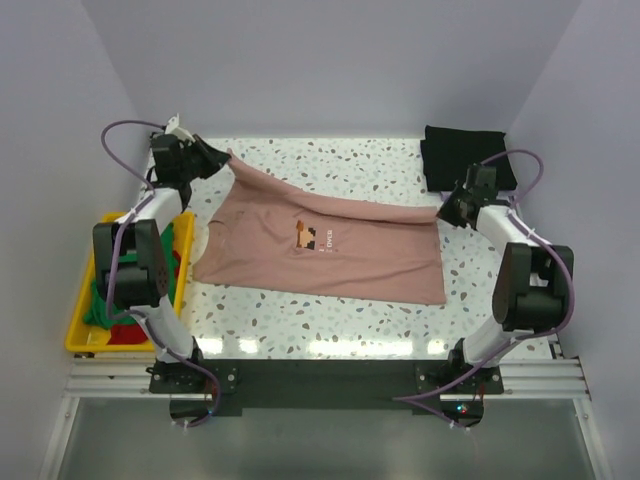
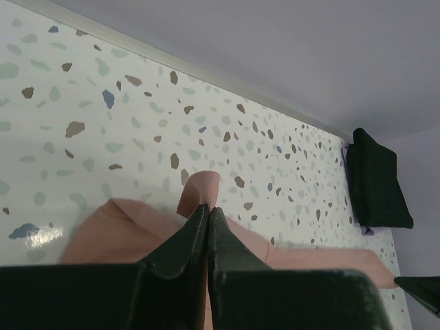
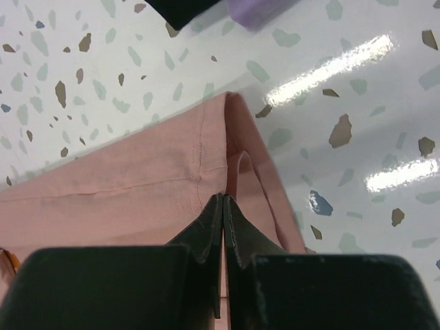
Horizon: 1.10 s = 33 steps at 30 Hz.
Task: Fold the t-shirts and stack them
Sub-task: Fold the tshirt
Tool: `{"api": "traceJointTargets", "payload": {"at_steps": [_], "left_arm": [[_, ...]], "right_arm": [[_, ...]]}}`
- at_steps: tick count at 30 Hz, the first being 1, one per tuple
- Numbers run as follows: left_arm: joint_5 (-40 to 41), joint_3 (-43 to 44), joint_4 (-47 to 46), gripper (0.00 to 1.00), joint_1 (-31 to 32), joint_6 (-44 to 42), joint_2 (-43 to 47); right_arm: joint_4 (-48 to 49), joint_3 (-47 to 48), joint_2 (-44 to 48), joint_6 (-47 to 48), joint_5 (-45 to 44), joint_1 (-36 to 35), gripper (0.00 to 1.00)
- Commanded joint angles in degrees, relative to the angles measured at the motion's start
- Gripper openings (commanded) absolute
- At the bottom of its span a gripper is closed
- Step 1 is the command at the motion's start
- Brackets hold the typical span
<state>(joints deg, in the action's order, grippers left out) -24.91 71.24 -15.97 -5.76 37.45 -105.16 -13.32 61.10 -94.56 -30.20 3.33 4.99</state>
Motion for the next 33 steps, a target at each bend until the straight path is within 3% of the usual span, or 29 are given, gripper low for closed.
{"api": "traceJointTargets", "payload": {"at_steps": [1, 14, 29, 32, 33], "left_arm": [[3.5, -3.8, -0.4, 0.0, -0.5, 2.0, 5.4], [12.2, -13.9, 11.0, 0.0, -0.5, 3.9, 18.6], [14.2, -23.1, 18.3, 0.0, -0.4, 4.6, 27.1], [13.7, -25.2, 18.5, 0.0, -0.5, 4.8, 28.3], [13.3, -26.1, 18.7, 0.0, -0.4, 4.8, 28.5]], "right_arm": [[-0.2, -2.1, 3.6, -1.9, -2.0, 0.5, 0.0], [-1.5, -8.1, 9.6, -3.5, -1.5, 0.9, 0.0], [2.2, -17.2, 14.6, -4.5, -0.3, 1.4, 0.01], [2.2, -17.6, 14.7, -4.5, -0.2, 1.4, 0.04], [2.1, -17.7, 14.7, -4.3, -0.2, 1.4, 0.1]]}}
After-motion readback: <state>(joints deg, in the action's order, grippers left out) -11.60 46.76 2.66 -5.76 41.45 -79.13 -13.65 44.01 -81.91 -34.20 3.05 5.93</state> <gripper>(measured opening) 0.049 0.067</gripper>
